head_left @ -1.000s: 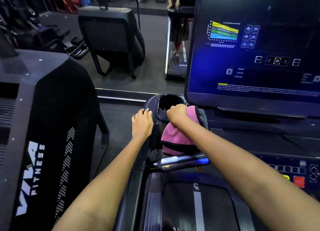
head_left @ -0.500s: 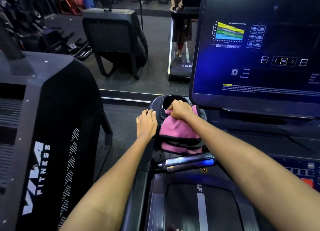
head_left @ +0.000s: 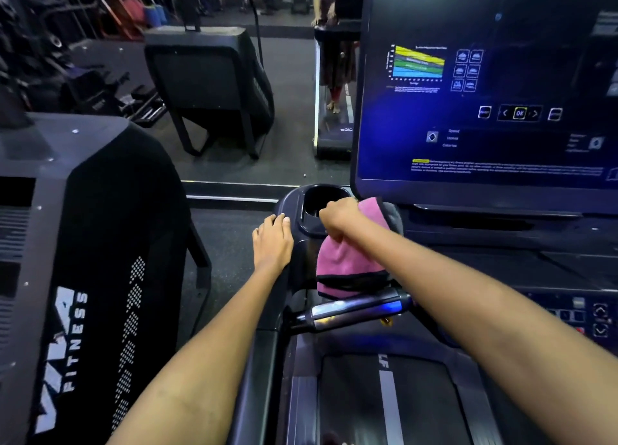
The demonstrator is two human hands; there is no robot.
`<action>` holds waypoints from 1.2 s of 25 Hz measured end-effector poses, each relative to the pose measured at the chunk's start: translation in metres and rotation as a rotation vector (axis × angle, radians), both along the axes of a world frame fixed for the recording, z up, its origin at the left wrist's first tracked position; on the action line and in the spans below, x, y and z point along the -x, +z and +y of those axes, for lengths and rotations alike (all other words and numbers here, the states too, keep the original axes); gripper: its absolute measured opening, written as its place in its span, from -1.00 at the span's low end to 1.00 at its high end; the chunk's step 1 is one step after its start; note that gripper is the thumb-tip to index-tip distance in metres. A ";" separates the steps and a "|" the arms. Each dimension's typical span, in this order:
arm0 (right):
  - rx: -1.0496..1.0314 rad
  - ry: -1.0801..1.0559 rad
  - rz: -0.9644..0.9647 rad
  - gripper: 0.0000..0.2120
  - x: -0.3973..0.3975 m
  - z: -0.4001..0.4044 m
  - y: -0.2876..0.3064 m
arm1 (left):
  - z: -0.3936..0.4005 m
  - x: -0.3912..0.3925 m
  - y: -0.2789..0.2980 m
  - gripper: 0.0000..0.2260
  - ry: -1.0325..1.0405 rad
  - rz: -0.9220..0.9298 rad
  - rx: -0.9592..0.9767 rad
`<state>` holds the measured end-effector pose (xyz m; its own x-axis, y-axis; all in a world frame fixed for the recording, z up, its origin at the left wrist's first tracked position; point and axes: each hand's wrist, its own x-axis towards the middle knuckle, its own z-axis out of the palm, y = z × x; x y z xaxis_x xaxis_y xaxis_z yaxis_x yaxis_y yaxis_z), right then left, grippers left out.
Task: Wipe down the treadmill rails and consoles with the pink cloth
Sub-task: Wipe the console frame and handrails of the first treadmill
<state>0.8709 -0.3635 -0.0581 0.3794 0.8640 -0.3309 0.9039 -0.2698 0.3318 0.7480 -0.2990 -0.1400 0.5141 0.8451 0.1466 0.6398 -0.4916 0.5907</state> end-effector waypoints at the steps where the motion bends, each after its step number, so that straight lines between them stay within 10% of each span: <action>1: -0.041 -0.010 0.058 -0.62 -0.003 -0.001 -0.002 | 0.001 -0.001 0.000 -0.65 0.002 -0.014 0.000; 6: -0.393 -0.182 0.605 -0.66 -0.026 -0.014 -0.013 | 0.003 -0.004 0.000 -0.71 0.081 -0.085 0.048; 10: -0.681 -0.065 0.304 -0.78 -0.007 -0.006 -0.032 | 0.002 -0.003 0.002 -0.69 0.149 -0.139 0.075; 30: -0.443 0.100 0.124 -0.77 0.001 0.039 -0.040 | 0.009 -0.007 -0.008 -0.71 0.098 -0.179 0.067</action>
